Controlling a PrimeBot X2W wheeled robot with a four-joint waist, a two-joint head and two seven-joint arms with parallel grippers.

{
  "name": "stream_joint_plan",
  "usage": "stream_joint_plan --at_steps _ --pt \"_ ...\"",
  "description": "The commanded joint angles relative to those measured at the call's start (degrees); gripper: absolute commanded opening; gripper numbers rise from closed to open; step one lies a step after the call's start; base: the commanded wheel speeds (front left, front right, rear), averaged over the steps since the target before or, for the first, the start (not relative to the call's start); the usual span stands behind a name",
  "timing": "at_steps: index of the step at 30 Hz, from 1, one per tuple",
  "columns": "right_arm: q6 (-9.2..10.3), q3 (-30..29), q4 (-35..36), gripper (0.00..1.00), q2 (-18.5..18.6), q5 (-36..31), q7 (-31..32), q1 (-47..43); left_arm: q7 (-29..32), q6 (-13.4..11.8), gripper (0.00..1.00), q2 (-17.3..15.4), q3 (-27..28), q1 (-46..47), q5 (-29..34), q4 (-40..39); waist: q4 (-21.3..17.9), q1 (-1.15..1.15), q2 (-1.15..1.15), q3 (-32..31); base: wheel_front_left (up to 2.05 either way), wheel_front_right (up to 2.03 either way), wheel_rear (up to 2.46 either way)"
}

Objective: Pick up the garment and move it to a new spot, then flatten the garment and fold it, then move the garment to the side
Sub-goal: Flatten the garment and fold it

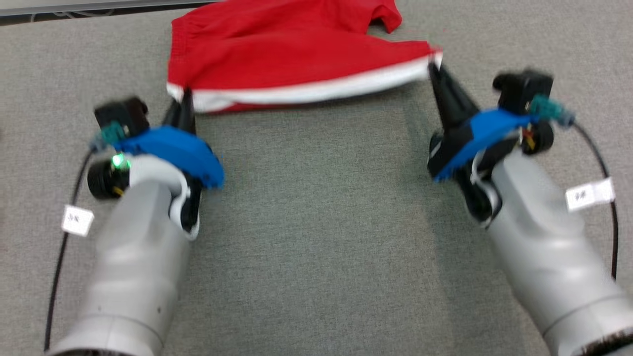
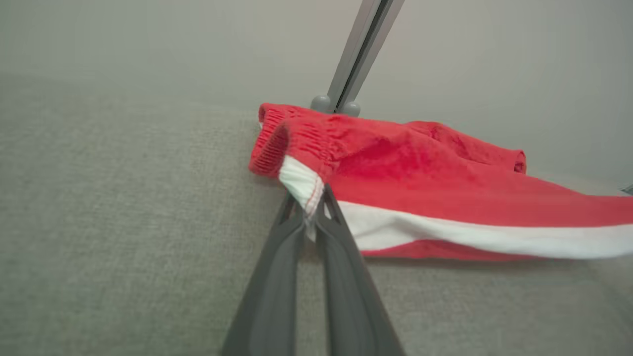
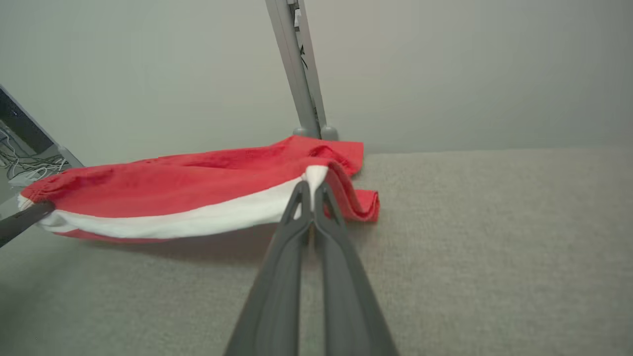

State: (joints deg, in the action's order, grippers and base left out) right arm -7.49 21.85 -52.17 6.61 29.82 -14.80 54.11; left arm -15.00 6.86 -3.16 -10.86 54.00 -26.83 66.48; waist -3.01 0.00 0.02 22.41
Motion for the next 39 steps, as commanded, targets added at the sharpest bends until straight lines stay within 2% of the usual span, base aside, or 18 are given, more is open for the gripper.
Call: stream_joint_plan --at_steps 1,4,8,15,18,19,23,28,31,35,39 --pt "-0.01 0.52 0.26 0.0 0.31 0.91 -0.41 -2.51 -0.21 0.21 0.0 -0.1 -0.42 -2.18 0.3 -0.29 0.12 0.0 -0.02 -0.27 0.0 0.0 0.0" --pt "0.0 -0.15 4.52 0.0 1.69 2.77 -0.42 -9.22 -0.23 0.43 0.0 0.17 0.07 -7.75 -0.45 -2.91 0.14 0.0 -0.02 -1.2 0.0 0.0 0.0" --pt "0.0 -2.17 12.68 0.0 4.06 2.13 -0.45 -19.63 -0.22 0.63 0.0 0.12 -0.77 -16.4 0.5 -8.98 0.28 0.0 -0.02 -4.1 0.0 0.0 0.0" --pt "0.02 -8.74 28.37 0.0 5.36 -1.41 -0.46 -41.14 -0.2 0.39 0.0 0.04 -0.86 -35.19 2.12 -27.27 0.13 0.0 -0.02 -10.15 0.0 0.0 0.0" --pt "0.05 -11.61 33.18 0.0 5.03 -2.63 0.18 -48.2 -0.19 -1.07 0.0 0.0 -0.83 -41.7 2.2 -33.96 0.39 0.0 -0.02 -11.92 0.0 0.0 0.0" --pt "0.06 -13.79 37.12 0.0 4.2 -3.61 1.96 -52.54 0.87 -2.07 0.0 -0.32 -0.88 -45.05 1.99 -39.11 0.58 0.0 -0.02 -12.64 0.0 0.0 0.0" --pt "0.06 -17.69 46.33 0.0 2.17 -6.4 6.99 -59.98 5.66 -4.39 0.0 -1.26 -1.42 -52.19 1.67 -50.87 0.67 0.0 -0.02 -13.72 0.0 0.0 0.0" --pt "0.06 -21.1 55.49 0.0 -0.12 -9.07 12.93 -65.66 12.22 -7.73 0.0 -1.99 -2.0 -58.88 1.45 -63.45 0.85 0.0 -0.02 -14.02 0.0 0.0 0.0" --pt "0.05 -22.41 59.04 0.0 -1.09 -9.6 15.58 -66.61 15.66 -8.68 0.0 -2.26 -2.49 -60.79 0.94 -67.79 0.93 0.0 -0.02 -13.89 0.0 0.0 0.0" --pt "0.05 -23.95 61.06 0.0 -1.96 -9.8 17.6 -65.86 19.34 -8.86 0.0 -2.71 -2.95 -61.13 -0.33 -69.71 1.17 0.0 -0.02 -13.42 0.0 0.0 0.0" --pt "0.05 -25.56 60.62 0.0 -2.51 -9.09 19.1 -62.8 22.31 -7.89 0.0 -2.89 -3.05 -58.92 -2.63 -69.28 1.45 0.0 -0.02 -11.57 0.0 0.0 0.0"
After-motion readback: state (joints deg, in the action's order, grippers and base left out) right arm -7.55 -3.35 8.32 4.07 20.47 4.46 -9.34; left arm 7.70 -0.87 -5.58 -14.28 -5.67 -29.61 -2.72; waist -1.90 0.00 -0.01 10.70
